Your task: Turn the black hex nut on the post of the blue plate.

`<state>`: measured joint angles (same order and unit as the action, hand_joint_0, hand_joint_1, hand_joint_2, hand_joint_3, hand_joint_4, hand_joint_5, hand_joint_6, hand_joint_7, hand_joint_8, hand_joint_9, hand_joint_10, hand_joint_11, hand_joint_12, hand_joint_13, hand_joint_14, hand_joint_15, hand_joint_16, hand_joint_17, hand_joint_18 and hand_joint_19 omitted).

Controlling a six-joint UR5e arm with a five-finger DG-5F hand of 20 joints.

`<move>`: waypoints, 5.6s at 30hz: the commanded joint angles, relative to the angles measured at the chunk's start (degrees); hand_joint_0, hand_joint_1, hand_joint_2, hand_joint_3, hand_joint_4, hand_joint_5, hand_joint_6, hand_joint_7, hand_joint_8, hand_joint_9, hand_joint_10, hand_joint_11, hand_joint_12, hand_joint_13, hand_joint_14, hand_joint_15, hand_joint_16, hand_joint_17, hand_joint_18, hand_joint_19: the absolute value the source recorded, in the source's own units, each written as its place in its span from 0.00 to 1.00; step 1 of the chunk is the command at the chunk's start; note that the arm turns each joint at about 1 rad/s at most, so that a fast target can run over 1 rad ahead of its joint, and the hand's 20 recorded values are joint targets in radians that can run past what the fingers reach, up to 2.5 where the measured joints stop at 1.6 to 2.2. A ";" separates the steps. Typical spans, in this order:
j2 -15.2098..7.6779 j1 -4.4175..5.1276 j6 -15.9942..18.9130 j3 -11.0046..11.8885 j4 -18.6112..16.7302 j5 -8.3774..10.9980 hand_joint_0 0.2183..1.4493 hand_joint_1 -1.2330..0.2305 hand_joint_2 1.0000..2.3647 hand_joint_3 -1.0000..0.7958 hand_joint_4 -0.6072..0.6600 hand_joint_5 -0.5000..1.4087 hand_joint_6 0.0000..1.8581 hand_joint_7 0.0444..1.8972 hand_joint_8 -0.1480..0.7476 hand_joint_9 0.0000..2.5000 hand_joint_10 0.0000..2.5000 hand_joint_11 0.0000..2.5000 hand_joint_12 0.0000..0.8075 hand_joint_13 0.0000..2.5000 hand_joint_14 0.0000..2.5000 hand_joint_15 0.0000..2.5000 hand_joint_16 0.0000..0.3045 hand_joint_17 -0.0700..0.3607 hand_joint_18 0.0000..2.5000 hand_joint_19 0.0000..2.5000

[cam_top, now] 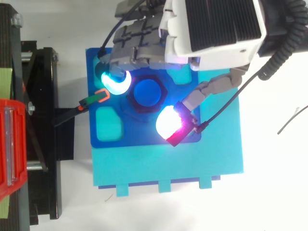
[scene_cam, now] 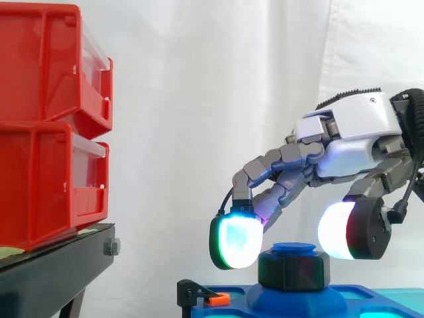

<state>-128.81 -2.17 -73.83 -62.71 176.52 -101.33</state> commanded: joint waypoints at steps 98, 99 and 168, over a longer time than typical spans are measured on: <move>-0.03 -0.99 -0.26 0.13 0.40 -2.47 0.14 0.48 0.00 0.28 0.75 0.17 0.27 0.46 0.59 0.24 0.00 0.03 0.59 0.23 0.00 0.04 0.21 0.50 0.18 0.09; -0.03 -0.99 -0.26 0.13 0.40 -2.47 0.14 0.47 0.00 0.28 0.75 0.16 0.27 0.46 0.59 0.24 0.00 0.03 0.59 0.23 0.00 0.04 0.21 0.50 0.18 0.09; -0.03 3.84 -1.23 -2.51 -0.74 8.69 0.18 0.33 0.00 0.28 0.70 0.15 0.27 0.46 0.55 0.21 0.00 0.04 0.56 0.21 0.00 0.04 0.20 0.47 0.17 0.10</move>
<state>-128.83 1.66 -75.06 -65.24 175.80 -92.64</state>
